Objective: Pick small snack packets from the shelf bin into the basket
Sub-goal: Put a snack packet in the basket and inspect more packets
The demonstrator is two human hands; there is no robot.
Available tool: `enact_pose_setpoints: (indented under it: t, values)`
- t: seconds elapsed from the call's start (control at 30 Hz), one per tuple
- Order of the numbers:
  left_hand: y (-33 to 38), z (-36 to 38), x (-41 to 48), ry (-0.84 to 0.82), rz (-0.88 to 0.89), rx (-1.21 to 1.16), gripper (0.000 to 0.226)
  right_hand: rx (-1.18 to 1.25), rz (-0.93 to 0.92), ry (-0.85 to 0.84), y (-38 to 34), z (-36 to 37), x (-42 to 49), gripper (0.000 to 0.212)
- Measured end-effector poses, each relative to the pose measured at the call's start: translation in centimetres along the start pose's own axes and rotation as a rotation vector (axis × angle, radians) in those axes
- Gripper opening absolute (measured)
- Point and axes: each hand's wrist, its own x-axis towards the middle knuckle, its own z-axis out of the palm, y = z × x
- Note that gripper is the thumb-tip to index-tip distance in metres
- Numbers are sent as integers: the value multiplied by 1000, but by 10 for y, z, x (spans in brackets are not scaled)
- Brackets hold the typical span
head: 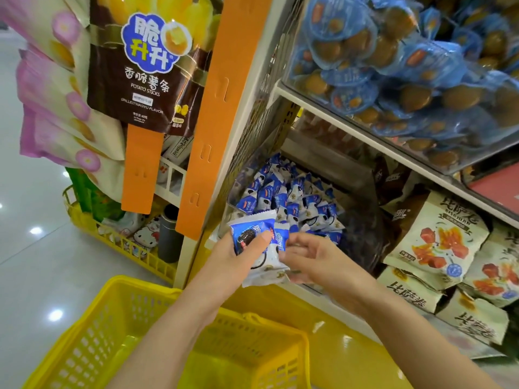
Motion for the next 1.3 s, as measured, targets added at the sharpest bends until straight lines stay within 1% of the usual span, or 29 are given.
enact_pose_setpoints:
  t: [0.07, 0.13, 0.17, 0.23, 0.3, 0.37, 0.4, 0.47, 0.57, 0.6, 0.7, 0.77, 0.8, 0.87, 0.9, 1.03, 1.17, 1.23, 1.3]
  values:
    - [0, 2, 1, -15, -17, -33, 38, -39, -4, 48, -1, -3, 0, 17]
    - [1, 2, 2, -19, -19, -96, 20, -73, -35, 197, -4, -12, 4, 17]
    - [1, 0, 3, 1, -26, -135, 17, -51, -54, 304, -7, -19, 8, 18]
    - [0, -3, 6, 62, -44, -172, 17, -11, -107, 543, -12, -37, 19, 17]
    - [-1, -6, 8, 103, -46, -168, 24, -143, -146, 759, -11, -54, 32, 28]
    - [0, -6, 9, 113, -38, -171, 31, -250, -115, 869, -5, -64, 46, 40]
    - [0, -5, 9, 113, -34, -169, 34, -259, -81, 890, 0, -66, 54, 42]
    - [0, -4, 11, 110, -26, -141, 37, -279, 13, 876, 8, -64, 67, 40]
    - [0, -3, 11, 120, -32, -63, 35, -386, 133, 782, 18, -62, 80, 39]
    - [0, -4, 11, 122, -32, -61, 35, -408, 156, 749, 19, -62, 81, 38]
    - [0, -6, 11, 135, -27, -86, 34, -521, 182, 676, 17, -65, 79, 22]
    - [-1, -6, 12, 143, -25, -105, 35, -579, 226, 614, 13, -68, 76, 29]
    - [-1, -6, 13, 148, -24, -105, 35, -616, 261, 564, 10, -68, 74, 28]
    - [-1, -5, 15, 159, -21, -98, 36, -645, 295, 480, 6, -68, 74, 18]
    - [-2, -4, 15, 165, -20, -92, 36, -622, 284, 475, 5, -67, 75, 17]
    - [-3, -3, 15, 185, -17, -80, 37, -514, 235, 544, 2, -63, 88, 21]
    - [-3, -4, 16, 213, 8, -46, 36, -472, 246, 515, 10, -63, 96, 19]
    - [-4, -5, 18, 220, 17, -40, 36, -467, 238, 511, 12, -65, 97, 18]
    - [-5, -4, 19, 216, 8, -34, 37, -547, 230, 503, 10, -65, 97, 18]
